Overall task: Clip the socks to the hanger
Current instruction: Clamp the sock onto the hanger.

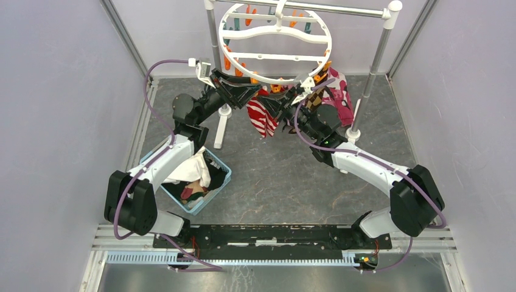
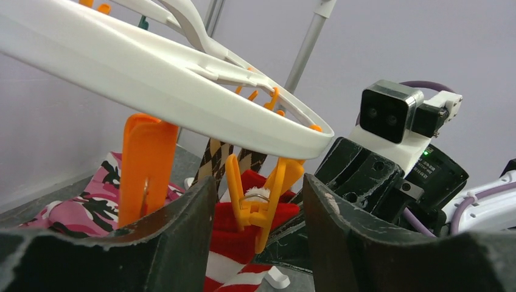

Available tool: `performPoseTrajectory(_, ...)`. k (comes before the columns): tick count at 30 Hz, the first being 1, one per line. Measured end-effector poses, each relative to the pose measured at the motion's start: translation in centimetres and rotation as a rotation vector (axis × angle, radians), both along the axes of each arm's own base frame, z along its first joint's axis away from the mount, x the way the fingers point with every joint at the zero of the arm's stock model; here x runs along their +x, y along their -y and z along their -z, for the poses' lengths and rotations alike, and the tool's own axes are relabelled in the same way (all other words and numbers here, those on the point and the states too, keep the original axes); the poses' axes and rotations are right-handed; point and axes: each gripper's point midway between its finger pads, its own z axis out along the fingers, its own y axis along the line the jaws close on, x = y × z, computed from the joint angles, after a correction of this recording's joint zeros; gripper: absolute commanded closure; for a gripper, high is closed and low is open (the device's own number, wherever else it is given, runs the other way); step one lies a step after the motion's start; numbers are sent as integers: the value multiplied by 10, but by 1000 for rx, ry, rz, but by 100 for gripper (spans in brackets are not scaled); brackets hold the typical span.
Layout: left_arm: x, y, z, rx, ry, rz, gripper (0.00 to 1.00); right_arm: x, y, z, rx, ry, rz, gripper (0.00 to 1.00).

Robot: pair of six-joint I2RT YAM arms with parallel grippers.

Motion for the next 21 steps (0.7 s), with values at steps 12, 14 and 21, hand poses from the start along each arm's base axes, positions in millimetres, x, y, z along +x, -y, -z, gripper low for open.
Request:
performPoseTrajectory(12, -7, -9, -11, -14, -2, -43, 10, -2, 4, -2, -23, 16, 14, 75)
performPoseTrajectory(14, -13, -14, -13, -19, -1, -60, 10, -4, 8, -8, -22, 32, 24, 71)
performPoseTrajectory(21, -39, -32, -13, -23, 1, -111, 10, -17, 22, -12, -48, 70, 50, 57)
